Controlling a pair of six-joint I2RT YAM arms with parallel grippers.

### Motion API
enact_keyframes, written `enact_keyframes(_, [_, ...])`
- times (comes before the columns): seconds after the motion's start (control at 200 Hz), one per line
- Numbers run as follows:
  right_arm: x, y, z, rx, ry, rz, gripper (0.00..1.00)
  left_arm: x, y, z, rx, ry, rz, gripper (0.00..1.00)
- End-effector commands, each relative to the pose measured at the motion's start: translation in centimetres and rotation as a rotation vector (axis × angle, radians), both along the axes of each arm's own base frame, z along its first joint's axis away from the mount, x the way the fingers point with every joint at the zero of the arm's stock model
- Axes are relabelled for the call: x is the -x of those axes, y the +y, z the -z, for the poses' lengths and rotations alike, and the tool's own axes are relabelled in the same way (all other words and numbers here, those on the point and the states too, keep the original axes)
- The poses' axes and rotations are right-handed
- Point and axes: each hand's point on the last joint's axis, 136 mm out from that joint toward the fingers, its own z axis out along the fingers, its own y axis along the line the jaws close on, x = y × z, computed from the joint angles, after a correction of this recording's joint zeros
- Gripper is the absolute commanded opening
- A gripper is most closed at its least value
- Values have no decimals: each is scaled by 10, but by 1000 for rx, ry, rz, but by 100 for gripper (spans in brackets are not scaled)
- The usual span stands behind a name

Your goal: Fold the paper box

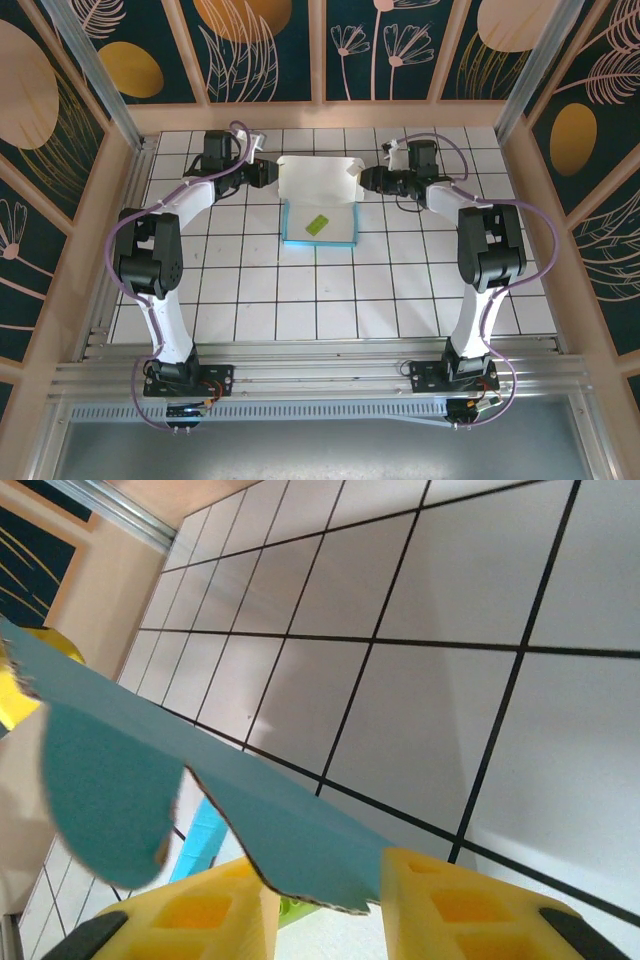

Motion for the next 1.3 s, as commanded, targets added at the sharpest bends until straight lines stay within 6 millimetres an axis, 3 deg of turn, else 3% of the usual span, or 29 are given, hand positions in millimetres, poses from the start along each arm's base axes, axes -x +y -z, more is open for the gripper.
enact_keyframes(0.0, [3, 6, -19, -6, -48, 15, 33, 11, -11, 3, 15, 11, 39, 31])
enact_keyframes(0.365, [9, 11, -16, 12, -57, 34, 33, 22, -10, 8, -11, 23, 7, 31])
enact_keyframes(0.906, [15, 20, -9, -8, -13, 146, 32, 26, -14, 18, 109, 176, -143, 32])
enact_keyframes(1.296, [20, 25, 4, -11, 28, 190, 28, 39, -19, 13, 180, 202, -154, 29])
